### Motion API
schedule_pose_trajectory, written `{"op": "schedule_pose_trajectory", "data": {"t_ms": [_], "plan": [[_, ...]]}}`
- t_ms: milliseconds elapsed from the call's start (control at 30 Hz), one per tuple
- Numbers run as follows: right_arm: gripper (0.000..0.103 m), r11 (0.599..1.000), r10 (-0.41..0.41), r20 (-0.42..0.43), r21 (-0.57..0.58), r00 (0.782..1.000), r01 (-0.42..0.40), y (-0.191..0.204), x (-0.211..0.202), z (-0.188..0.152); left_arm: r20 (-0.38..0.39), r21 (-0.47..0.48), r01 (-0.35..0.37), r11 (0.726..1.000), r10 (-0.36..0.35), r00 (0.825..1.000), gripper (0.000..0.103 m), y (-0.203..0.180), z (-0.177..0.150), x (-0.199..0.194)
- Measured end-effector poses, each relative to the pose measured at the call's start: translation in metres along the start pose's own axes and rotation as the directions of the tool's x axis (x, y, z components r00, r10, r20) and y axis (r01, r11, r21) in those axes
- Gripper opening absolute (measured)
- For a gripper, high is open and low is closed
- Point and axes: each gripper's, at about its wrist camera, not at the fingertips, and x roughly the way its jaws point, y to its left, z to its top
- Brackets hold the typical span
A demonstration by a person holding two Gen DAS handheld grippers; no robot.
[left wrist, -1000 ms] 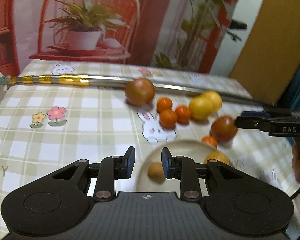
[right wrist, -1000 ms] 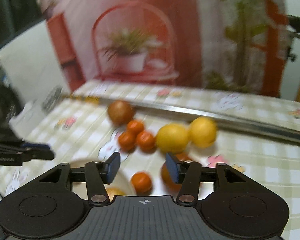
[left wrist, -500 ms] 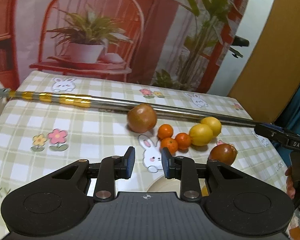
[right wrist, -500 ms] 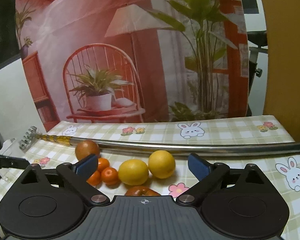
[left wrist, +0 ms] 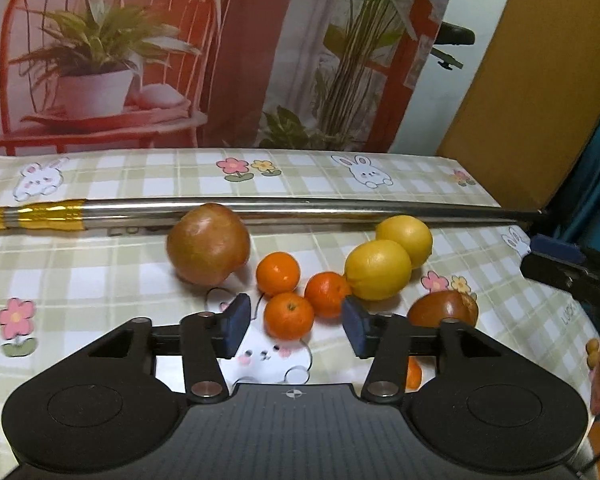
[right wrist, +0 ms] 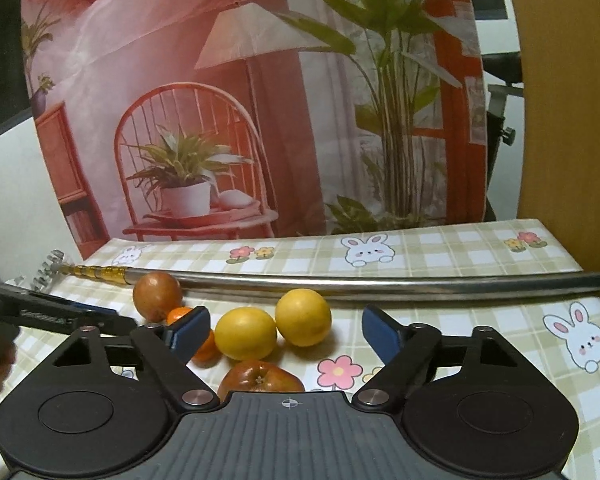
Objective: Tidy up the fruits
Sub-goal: 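Grasp a mandarin orange from the pile with the left tool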
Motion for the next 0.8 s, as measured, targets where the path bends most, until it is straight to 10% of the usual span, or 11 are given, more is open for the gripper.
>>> {"op": "schedule_pose_trajectory", "data": {"t_ms": [800], "plan": [[0.072,0.996,0.003,-0.056,0.084,0.998,0.002,-0.017,0.003,-0.017,-0.09,0.096,-0.063,0.993,0.072,0.993,0.038,-0.009,-0.004,0.05]]}}
